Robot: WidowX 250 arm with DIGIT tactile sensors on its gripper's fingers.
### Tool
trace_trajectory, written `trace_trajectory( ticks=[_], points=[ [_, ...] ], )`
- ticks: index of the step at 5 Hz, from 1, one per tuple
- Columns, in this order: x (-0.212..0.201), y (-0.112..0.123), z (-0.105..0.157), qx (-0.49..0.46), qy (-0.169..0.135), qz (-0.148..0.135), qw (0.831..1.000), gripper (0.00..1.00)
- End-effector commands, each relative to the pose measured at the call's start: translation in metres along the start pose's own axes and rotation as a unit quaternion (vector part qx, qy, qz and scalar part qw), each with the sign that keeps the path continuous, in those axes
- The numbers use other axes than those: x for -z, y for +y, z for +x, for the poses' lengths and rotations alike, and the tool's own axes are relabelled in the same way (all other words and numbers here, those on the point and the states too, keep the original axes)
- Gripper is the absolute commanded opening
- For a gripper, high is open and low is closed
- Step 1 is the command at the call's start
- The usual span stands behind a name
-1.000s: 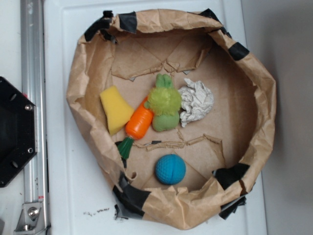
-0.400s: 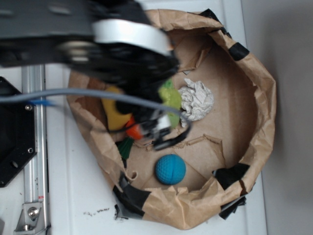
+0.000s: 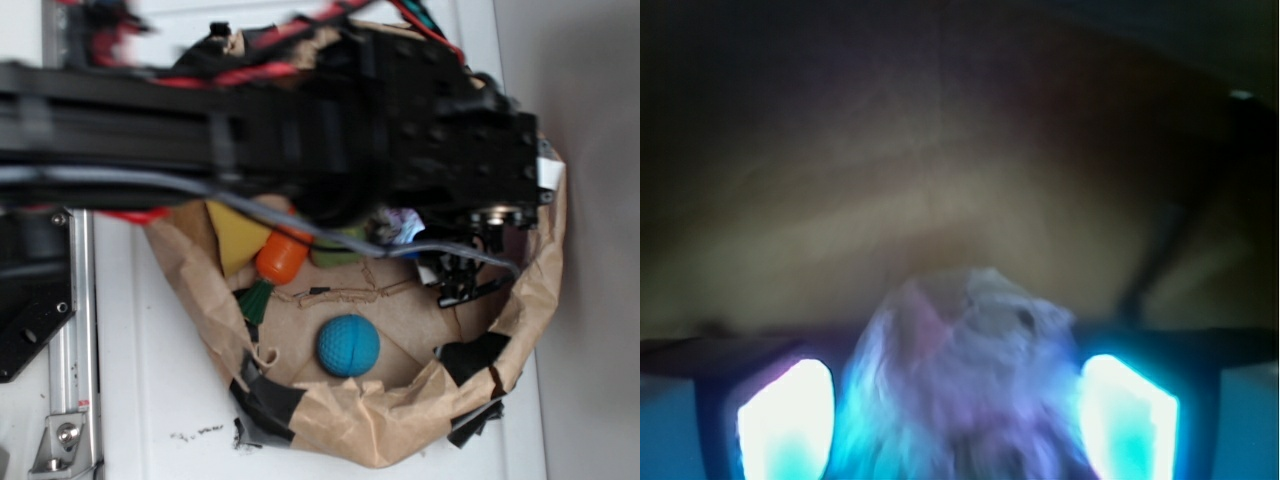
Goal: Grab the white paper.
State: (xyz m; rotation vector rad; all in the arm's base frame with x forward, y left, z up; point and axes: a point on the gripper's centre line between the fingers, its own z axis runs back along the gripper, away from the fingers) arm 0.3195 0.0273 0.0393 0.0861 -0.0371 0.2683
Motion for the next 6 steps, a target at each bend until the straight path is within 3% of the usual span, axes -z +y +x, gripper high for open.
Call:
trace_trajectory(
  ticks=[1, 2, 3, 4, 5, 6],
  points=[
    [0.007, -0.020, -0.023, 0.017, 0.044, -0.013, 0.999, 0.00],
    [-0.013, -0.016, -0.038, 0.030, 0.047, -0.019, 0.998, 0.00],
    [-0.062, -0.011, -0.041, 0.047, 0.026, -0.042, 0.998, 0.00],
    [-0.110, -0.004, -0.045, 0.038, -0.063, -0.045, 0.996, 0.00],
    [-0.159, 0.002, -0.046, 0.041, -0.109, -0.042, 0.992, 0.00],
    [-0.198, 0.011, -0.043, 0.030, -0.155, -0.077, 0.984, 0.00]
  ],
)
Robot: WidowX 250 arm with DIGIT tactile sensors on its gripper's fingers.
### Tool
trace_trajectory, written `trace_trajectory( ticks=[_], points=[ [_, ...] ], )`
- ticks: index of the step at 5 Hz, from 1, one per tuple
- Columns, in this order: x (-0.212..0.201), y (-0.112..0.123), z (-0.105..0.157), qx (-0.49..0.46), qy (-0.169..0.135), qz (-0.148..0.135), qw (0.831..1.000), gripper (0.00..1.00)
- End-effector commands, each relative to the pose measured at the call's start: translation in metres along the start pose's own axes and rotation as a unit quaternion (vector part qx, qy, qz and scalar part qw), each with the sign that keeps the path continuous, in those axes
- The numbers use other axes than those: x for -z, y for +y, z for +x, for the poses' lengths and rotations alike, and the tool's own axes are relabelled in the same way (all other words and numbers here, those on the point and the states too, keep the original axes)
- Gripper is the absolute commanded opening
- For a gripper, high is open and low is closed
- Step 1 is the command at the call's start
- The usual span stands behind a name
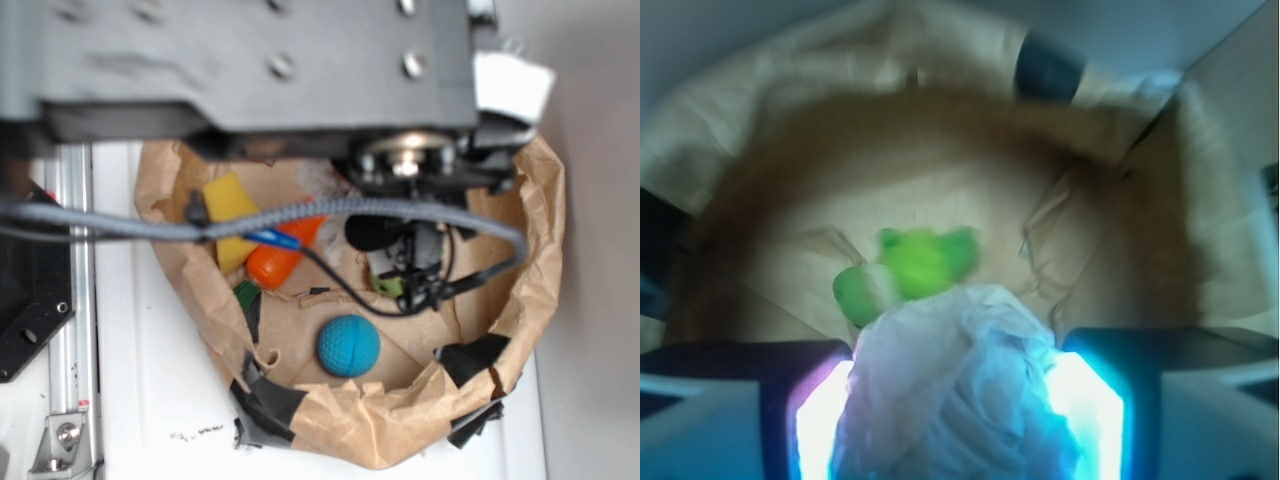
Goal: Grab the white paper.
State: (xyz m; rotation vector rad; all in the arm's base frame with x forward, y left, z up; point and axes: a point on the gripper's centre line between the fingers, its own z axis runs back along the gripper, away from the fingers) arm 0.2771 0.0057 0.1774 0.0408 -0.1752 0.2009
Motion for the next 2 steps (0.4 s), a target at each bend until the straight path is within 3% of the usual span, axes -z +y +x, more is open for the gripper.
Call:
trace_trajectory(
  ticks=[1, 2],
  points=[
    [-0.053, 0.011, 0.004, -0.014, -0.086, -0.033, 0.996, 0.00],
    [-0.041, 0.021, -0.005, -0.015, -0.078, -0.005, 0.997, 0.00]
  ],
)
